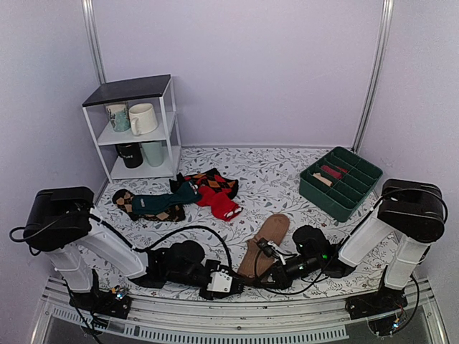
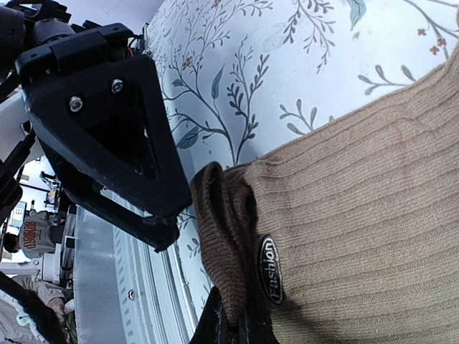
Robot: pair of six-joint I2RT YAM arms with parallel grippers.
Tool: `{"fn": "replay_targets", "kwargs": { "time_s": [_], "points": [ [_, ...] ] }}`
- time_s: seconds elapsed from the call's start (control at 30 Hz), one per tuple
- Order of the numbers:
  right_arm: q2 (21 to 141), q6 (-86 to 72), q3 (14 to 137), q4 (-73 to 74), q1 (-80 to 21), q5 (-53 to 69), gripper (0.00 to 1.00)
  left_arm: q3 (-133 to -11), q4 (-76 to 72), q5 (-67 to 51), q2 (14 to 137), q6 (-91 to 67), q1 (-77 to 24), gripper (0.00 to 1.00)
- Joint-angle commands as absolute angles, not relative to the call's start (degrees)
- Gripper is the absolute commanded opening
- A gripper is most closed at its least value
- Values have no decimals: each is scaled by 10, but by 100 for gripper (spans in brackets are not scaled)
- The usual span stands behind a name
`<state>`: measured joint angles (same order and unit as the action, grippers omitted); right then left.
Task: Roll the socks
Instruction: Roll a pair of socks at the center of the board.
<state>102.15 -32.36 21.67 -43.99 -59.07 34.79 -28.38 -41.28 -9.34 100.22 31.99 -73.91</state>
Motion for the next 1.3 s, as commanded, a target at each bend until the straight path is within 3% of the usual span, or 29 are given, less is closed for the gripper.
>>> {"fn": "replay_targets", "kwargs": {
  "time_s": [0.0,0.23,0.5,0.63,0.7,0.93,1.0,1.17,1.27],
  "points": [
    [1065,-330,184,-294,-595,333,0,-310,-415,-76,1034,321,-744,41],
    [1063,-333,178,-303,-595,336,0,-333,-402,-30,1056,320,-743,41],
    [1060,-337,174,-305,-595,336,0,-333,-362,-46,1061,304,-743,30],
    [1063,-337,176,-306,-595,336,0,-338,-349,-56,1061,299,-743,17],
    [1065,-337,177,-306,-595,336,0,-347,-332,-66,1065,294,-742,0],
    [1041,-327,185,-308,-595,306,6,-401,-198,-162,1063,193,-725,0],
    [1014,-312,186,-313,-595,281,12,-415,-160,-201,1067,139,-715,0],
    [918,-247,157,-367,-595,184,39,-464,-52,-286,1108,44,-692,0],
    [846,-182,133,-401,-596,132,44,-467,-37,-342,1120,11,-663,0]
  ]
}}
